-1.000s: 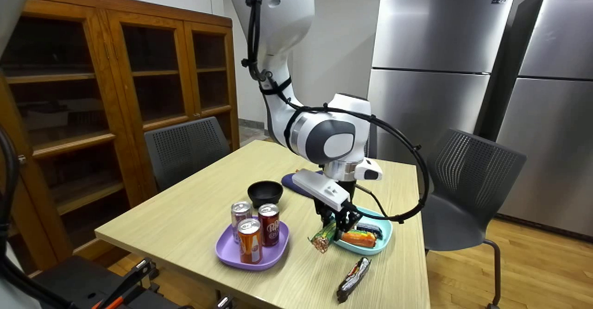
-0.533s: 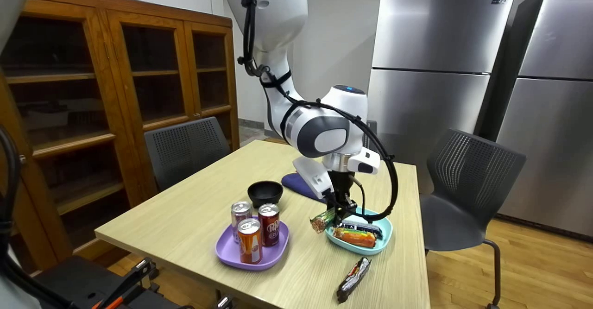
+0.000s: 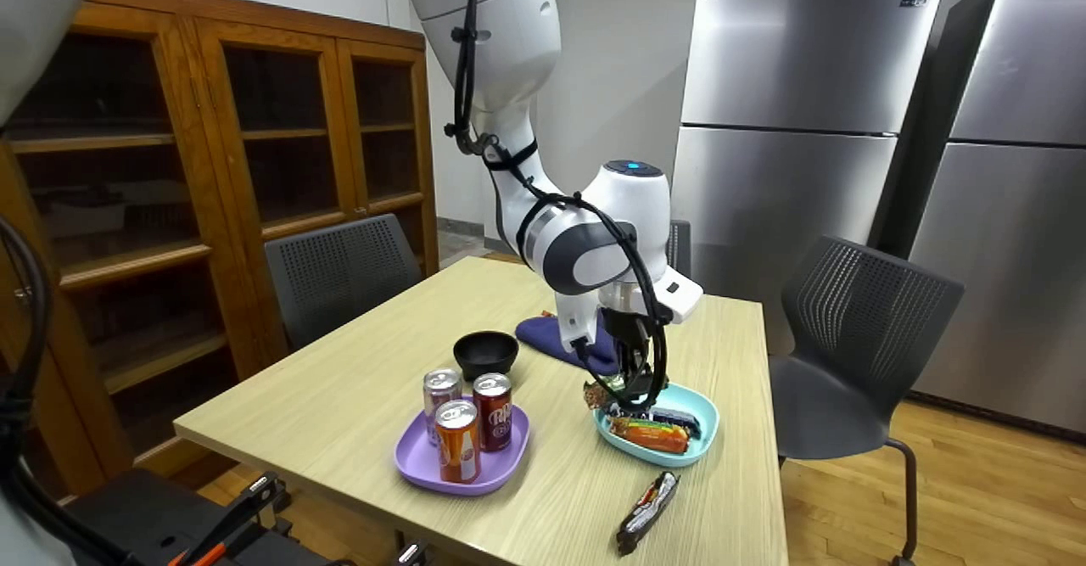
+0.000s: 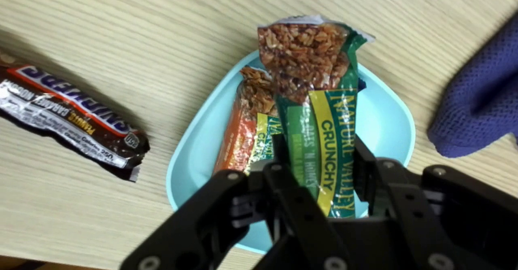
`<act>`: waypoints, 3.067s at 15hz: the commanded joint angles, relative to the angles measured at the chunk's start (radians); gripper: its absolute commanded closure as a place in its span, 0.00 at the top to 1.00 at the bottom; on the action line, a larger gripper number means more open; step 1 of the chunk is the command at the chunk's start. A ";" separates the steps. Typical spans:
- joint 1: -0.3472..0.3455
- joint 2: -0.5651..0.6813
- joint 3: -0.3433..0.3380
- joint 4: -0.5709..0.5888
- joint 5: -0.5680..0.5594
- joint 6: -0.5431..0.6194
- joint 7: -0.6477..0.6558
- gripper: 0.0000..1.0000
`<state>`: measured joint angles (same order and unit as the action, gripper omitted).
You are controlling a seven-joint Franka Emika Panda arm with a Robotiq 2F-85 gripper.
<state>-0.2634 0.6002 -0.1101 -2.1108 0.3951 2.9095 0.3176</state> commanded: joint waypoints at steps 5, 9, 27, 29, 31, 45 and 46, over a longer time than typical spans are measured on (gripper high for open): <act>0.028 0.123 -0.034 0.152 0.082 0.033 0.183 0.13; 0.031 0.179 -0.035 0.219 0.116 0.039 0.243 0.13; 0.002 0.285 -0.006 0.359 0.148 0.047 0.339 0.86; -0.005 0.270 0.002 0.349 0.150 0.054 0.328 0.98; -0.019 0.247 0.017 0.330 0.151 0.066 0.308 1.00; -0.065 -0.046 -0.015 0.033 0.005 -0.067 -0.103 1.00; -0.065 -0.066 -0.025 0.008 -0.018 -0.085 -0.129 1.00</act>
<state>-0.3158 0.6403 -0.1209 -1.9940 0.4386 2.8924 0.2708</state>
